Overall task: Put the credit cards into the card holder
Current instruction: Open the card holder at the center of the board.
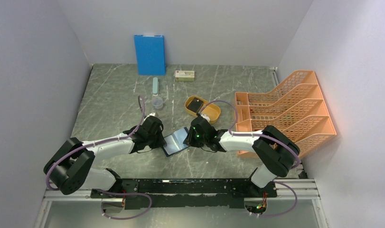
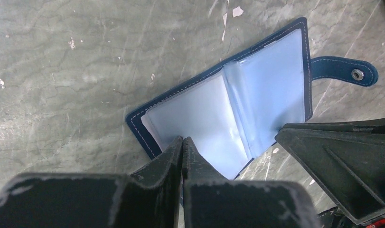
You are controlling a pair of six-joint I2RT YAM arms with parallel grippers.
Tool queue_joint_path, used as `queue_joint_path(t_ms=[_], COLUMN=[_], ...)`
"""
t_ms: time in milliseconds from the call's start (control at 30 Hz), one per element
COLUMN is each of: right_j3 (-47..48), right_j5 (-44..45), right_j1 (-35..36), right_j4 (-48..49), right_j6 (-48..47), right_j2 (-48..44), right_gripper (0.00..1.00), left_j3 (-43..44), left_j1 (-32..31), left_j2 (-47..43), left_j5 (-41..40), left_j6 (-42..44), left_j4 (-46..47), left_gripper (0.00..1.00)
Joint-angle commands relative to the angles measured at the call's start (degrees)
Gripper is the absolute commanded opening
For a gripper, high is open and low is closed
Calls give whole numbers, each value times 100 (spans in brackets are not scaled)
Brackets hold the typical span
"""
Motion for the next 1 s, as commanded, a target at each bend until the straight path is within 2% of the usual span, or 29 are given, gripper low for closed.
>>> queue_joint_path(t_ms=[0,333,533,700,800,900,967], right_j3=[-137,-94,-213,-314,-354,-344,-335], right_j5=[151,359,462,426,426,476,487], right_j1=[-46,-43,-43,-43,-41,-43,-44], right_j4=[-239,-962,-1259,-1203,-1143,-1217,-1251], right_j6=[-29,-499,-661,-740,-760,-804,-822], right_j2=[-170,-1137,-1694,-1936,-2121,-2381,-2519], right_gripper=[22,34,36,36,37,38,39], left_j3=[-237,406,949,1383,1518,1372,1248], left_j1=[44,44,45,47,48,44,20], left_j2=[115,1009,1516,1575,1237,754,476], left_j5=[265,131,224,203,191,325,422], left_j6=[215,589,610,704,768,762,756], left_j4=[-228,113,296,167,-42,-72,-58], left_gripper=[9,9,9,12,21,35,39])
